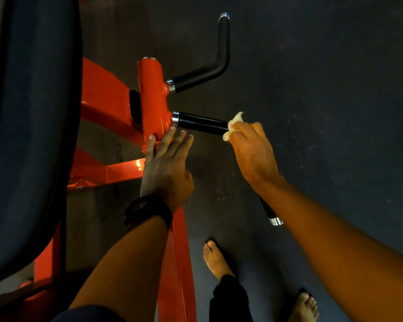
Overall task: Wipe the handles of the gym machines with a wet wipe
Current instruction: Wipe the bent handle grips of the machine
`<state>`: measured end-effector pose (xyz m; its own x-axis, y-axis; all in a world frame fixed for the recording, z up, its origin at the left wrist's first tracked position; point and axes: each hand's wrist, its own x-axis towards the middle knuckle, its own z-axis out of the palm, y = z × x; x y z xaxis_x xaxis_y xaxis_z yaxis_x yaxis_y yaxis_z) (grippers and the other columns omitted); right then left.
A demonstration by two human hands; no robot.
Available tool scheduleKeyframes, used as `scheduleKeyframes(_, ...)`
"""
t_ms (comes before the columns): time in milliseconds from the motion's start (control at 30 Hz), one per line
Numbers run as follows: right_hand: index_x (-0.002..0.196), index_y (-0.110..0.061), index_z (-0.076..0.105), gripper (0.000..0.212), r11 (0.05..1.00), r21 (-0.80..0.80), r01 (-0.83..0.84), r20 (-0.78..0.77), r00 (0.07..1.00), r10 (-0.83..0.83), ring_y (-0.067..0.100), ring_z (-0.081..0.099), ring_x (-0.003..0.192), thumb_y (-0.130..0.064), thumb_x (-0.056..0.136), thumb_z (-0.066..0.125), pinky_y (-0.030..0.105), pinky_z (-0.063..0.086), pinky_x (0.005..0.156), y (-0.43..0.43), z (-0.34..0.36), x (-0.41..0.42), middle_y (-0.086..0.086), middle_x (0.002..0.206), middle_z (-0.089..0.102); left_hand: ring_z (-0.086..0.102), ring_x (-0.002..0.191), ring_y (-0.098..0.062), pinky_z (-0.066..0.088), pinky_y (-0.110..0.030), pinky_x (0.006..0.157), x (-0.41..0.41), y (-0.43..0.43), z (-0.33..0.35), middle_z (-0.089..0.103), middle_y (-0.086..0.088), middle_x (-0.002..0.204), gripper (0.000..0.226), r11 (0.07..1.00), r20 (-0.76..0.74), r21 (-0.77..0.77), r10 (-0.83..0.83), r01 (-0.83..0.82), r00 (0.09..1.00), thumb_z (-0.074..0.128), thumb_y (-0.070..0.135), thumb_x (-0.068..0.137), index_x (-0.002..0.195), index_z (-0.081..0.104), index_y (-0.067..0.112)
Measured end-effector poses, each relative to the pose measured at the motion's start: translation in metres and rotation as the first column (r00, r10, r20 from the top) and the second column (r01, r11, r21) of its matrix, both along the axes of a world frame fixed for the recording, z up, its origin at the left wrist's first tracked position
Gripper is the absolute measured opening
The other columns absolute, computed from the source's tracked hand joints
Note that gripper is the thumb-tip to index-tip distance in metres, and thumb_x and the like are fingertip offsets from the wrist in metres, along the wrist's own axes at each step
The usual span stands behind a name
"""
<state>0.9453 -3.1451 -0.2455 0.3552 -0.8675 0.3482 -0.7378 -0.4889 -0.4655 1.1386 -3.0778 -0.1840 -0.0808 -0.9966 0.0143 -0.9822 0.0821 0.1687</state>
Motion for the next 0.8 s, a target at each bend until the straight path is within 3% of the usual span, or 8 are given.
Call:
scheduleKeyframes(100,0.098,0.002,0.066,0.013,0.991,-0.016,-0.132,-0.166,0.978,0.128,0.034,0.057,0.091,0.004,0.086,0.064,0.042,0.055,0.063,-0.006,-0.001,0.008,0.018,0.107,0.062,0.024,0.151,-0.022,0.006,-0.052,0.122,0.000,0.000,0.001,0.047,-0.007,0.153,0.074,1.000,0.015,0.003,0.002,-0.003,1.000,0.041,0.017,0.073,0.147,0.048,0.010)
scheduleKeyframes(200,0.090,0.004,0.069,0.021,0.929,-0.122,-0.350,-0.330,0.897,0.295,0.034,0.060,0.086,0.007,0.070,0.076,0.035,0.053,0.051,-0.008,-0.006,0.004,0.019,0.106,0.066,0.021,0.152,-0.021,0.003,-0.050,0.122,0.000,0.000,0.002,0.045,-0.005,0.154,0.076,1.000,0.022,0.018,-0.001,0.001,1.000,0.035,0.020,0.074,0.148,0.045,0.011)
scheduleKeyframes(267,0.083,0.003,0.072,0.010,0.895,-0.163,-0.415,-0.415,0.852,0.320,0.031,0.062,0.084,0.003,0.076,0.065,0.031,0.052,0.051,-0.016,-0.001,0.014,0.016,0.101,0.068,0.016,0.153,-0.019,-0.003,-0.047,0.123,-0.001,0.000,0.002,0.041,-0.004,0.157,0.076,0.999,0.023,0.039,0.005,-0.006,1.000,0.041,0.017,0.075,0.151,0.041,0.013)
scheduleKeyframes(367,0.079,0.001,0.075,0.034,0.861,-0.192,-0.471,-0.484,0.809,0.335,0.030,0.064,0.087,-0.006,0.079,0.041,0.029,0.053,0.054,-0.028,0.007,0.033,0.014,0.100,0.068,0.011,0.154,-0.017,-0.011,-0.041,0.121,-0.001,0.001,0.004,0.037,-0.003,0.159,0.076,0.999,0.025,0.039,0.020,-0.021,0.999,0.047,0.015,0.077,0.153,0.037,0.014)
scheduleKeyframes(567,0.099,0.001,0.069,0.020,0.926,-0.166,-0.340,-0.342,0.900,0.269,0.034,0.062,0.086,0.002,0.084,0.055,0.034,0.055,0.056,-0.020,-0.003,0.007,0.017,0.109,0.065,0.014,0.153,-0.017,-0.010,-0.041,0.122,-0.001,0.001,0.005,0.039,-0.002,0.158,0.076,0.999,0.018,0.045,0.027,-0.028,0.999,0.041,0.018,0.077,0.152,0.039,0.015)
scheduleKeyframes(700,0.094,0.000,0.070,0.010,0.920,-0.228,-0.318,-0.352,0.908,0.227,0.032,0.062,0.087,-0.002,0.088,0.063,0.033,0.055,0.059,-0.029,-0.003,0.031,0.018,0.109,0.066,0.013,0.153,-0.018,-0.008,-0.044,0.123,-0.002,0.002,0.006,0.037,-0.004,0.159,0.071,0.998,0.023,0.053,0.028,-0.029,0.999,0.048,0.014,0.081,0.151,0.039,0.012)
scheduleKeyframes(800,0.099,-0.003,0.070,0.021,0.945,-0.188,-0.269,-0.147,0.959,0.243,0.029,0.061,0.089,-0.010,0.094,0.052,0.032,0.054,0.069,-0.030,0.004,0.037,0.012,0.107,0.067,0.017,0.152,-0.020,-0.010,-0.041,0.122,-0.002,0.001,0.005,0.042,-0.005,0.156,0.068,0.999,0.036,0.038,0.028,-0.029,0.999,0.041,0.019,0.080,0.148,0.045,0.010)
